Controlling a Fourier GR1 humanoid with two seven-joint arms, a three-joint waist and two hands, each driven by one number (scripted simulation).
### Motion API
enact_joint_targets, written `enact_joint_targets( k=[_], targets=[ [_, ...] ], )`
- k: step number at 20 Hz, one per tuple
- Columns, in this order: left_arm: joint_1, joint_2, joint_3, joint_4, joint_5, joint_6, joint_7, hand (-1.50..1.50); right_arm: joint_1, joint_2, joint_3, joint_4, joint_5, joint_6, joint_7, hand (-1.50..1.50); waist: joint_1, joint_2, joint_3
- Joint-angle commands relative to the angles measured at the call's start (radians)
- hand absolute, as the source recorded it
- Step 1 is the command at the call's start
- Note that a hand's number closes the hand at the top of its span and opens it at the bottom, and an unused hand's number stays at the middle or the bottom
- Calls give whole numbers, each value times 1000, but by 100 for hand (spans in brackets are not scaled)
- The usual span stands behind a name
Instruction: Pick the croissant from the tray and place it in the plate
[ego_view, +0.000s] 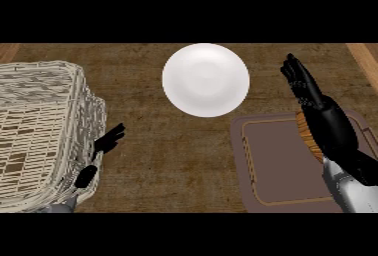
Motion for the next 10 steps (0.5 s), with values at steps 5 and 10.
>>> enact_joint_targets(
  k=[5,10],
  targets=[
    [-26,-9,181,-14,43,-25,-19,0,-51,64,-131,190,-187,-31,293,150,53,-4,9],
    [-53,-44,283,-5,65,-95,30,0,-7,74,-187,269,93,-370,200,-150,35,-3,11]
  ],
)
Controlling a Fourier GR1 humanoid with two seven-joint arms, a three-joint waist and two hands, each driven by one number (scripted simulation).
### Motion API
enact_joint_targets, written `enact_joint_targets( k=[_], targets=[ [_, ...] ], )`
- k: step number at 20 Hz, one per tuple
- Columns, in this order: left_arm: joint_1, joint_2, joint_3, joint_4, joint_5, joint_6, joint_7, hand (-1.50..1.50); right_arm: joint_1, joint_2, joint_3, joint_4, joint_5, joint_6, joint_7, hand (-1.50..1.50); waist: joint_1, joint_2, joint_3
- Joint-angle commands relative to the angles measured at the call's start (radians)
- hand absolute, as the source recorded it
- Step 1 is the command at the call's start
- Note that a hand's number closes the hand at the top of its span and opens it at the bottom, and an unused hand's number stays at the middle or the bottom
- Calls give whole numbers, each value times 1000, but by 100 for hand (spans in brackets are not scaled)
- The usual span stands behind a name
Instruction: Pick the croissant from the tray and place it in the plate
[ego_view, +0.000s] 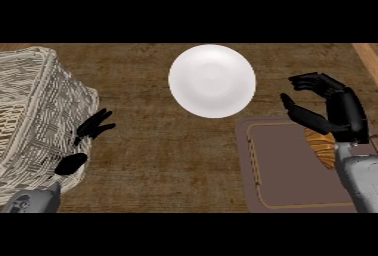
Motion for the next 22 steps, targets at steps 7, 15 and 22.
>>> enact_joint_targets(
  k=[7,15,22],
  targets=[
    [101,-99,147,-45,-77,107,-53,0,212,130,24,-66,143,-236,-182,-150,-24,-9,7],
    [72,-140,230,-48,-147,28,-33,0,299,-9,30,-210,355,-297,115,-150,-29,-7,5],
    [74,-200,267,-39,-215,7,-55,0,362,-204,79,-325,410,-31,438,-150,-31,-7,4]
  ],
)
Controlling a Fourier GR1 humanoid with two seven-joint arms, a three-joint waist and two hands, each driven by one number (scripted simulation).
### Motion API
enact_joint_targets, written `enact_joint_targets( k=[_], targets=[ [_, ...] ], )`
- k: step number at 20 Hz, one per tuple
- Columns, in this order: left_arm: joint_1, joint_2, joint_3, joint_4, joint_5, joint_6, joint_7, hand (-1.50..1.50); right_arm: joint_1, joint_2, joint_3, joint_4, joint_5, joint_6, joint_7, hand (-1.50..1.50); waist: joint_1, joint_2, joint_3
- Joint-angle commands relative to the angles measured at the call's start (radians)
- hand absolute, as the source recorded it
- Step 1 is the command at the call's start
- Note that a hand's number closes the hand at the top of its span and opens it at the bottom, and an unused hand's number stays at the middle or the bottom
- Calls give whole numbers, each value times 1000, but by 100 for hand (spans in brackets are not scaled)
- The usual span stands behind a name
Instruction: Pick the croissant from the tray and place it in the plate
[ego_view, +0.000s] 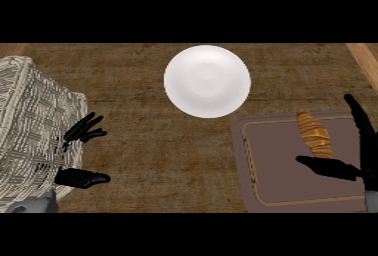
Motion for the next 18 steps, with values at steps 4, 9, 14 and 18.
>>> enact_joint_targets(
  k=[4,9,14,18],
  targets=[
    [-3,-60,35,-23,-19,67,14,0,-96,-124,15,-36,-5,258,328,-150,23,5,0],
    [-16,-85,60,12,-55,60,-1,0,-44,-117,30,-147,-9,344,454,-150,9,4,0],
    [9,-111,66,-7,-89,56,-10,0,-96,-117,-9,-54,-1,426,477,-150,13,5,1],
    [-8,-127,85,1,-112,65,-12,0,-90,-92,33,33,67,444,462,-150,13,5,1]
  ],
)
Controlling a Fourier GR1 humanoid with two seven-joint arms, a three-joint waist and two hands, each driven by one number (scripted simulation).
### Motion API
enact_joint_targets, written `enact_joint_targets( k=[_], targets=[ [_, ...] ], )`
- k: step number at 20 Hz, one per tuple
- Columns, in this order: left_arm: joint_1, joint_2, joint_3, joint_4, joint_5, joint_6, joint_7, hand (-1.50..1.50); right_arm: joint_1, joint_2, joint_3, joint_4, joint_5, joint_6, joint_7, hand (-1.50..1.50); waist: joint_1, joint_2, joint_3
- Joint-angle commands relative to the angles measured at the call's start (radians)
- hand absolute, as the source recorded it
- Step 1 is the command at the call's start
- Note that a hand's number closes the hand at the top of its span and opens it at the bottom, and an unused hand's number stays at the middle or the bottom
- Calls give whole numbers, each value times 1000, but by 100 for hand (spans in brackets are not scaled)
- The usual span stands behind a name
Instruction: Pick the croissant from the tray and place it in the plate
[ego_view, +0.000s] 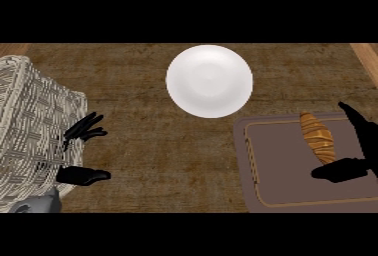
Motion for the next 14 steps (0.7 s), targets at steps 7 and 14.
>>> enact_joint_targets(
  k=[7,14],
  targets=[
    [30,-55,16,-10,-39,61,-21,0,-67,103,-16,159,84,77,-45,-150,0,1,-3],
    [-17,-50,54,9,-21,22,19,0,-98,143,-22,286,198,57,-79,-150,1,2,-3]
  ],
)
